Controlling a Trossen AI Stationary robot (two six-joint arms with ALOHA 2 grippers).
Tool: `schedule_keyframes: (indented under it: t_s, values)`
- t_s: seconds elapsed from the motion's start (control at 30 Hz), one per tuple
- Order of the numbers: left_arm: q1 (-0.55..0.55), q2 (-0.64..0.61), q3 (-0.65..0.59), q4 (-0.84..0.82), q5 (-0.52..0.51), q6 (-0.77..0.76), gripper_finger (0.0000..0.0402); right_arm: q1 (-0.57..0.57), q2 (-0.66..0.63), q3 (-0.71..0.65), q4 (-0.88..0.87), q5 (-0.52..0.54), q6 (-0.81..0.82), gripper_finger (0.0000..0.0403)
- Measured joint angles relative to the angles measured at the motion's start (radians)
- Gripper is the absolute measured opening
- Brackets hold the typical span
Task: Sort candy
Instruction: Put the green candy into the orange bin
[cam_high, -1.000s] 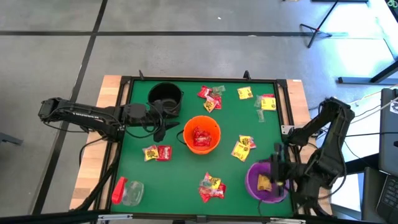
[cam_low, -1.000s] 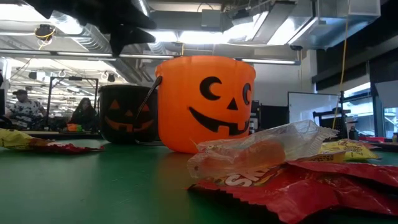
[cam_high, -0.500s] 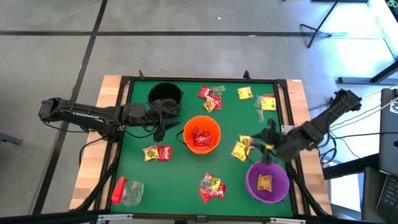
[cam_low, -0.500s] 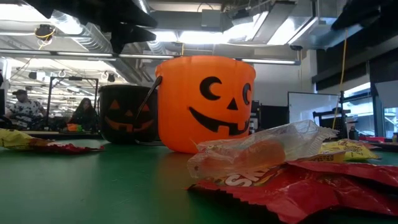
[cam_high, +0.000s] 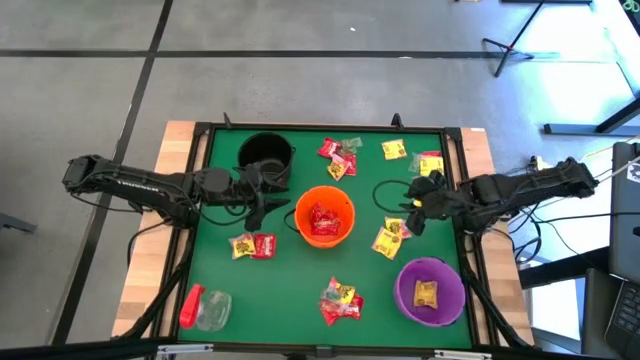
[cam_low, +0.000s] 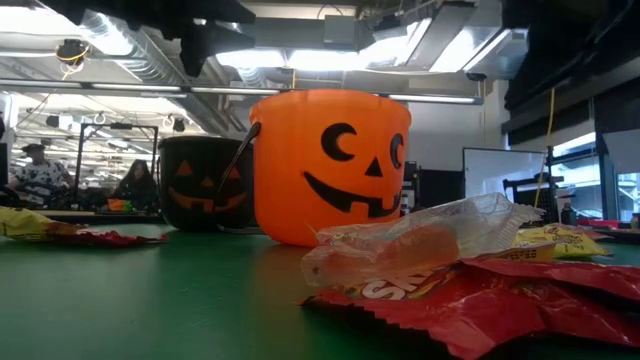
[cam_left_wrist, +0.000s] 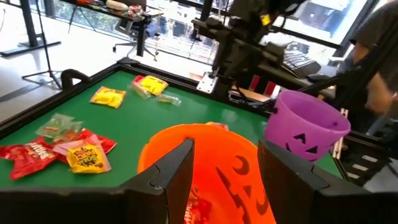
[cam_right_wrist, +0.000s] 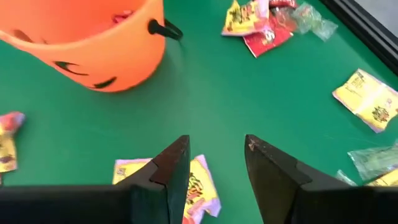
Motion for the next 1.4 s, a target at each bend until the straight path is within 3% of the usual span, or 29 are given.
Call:
schedule_keyframes:
  t_s: [0.37,0.7,1.1,1.4]
  values:
    - [-0.070,0.065,0.000,0.070,-0.031,-0.002,0.0167,-0.149,0.106,0.000,-0.147,-0.050,0.001,0.0152]
    - [-0.090,0.085,0.000,0.081,-0.032,-0.002,0.0167,-0.253,0.113,-0.002,-0.135,-0.100,-0.079,0.0152]
    - [-0.090,0.085,0.000,0.080,-0.032,0.004,0.0167,-0.368,0.055,-0.227,-0.040,-0.232,-0.066,0.0152]
    - [-0.090,0.085,0.000,0.080,-0.039,0.008,0.0167,-0.500,0.051,-0.237,-0.013,-0.228,-0.049,0.0152]
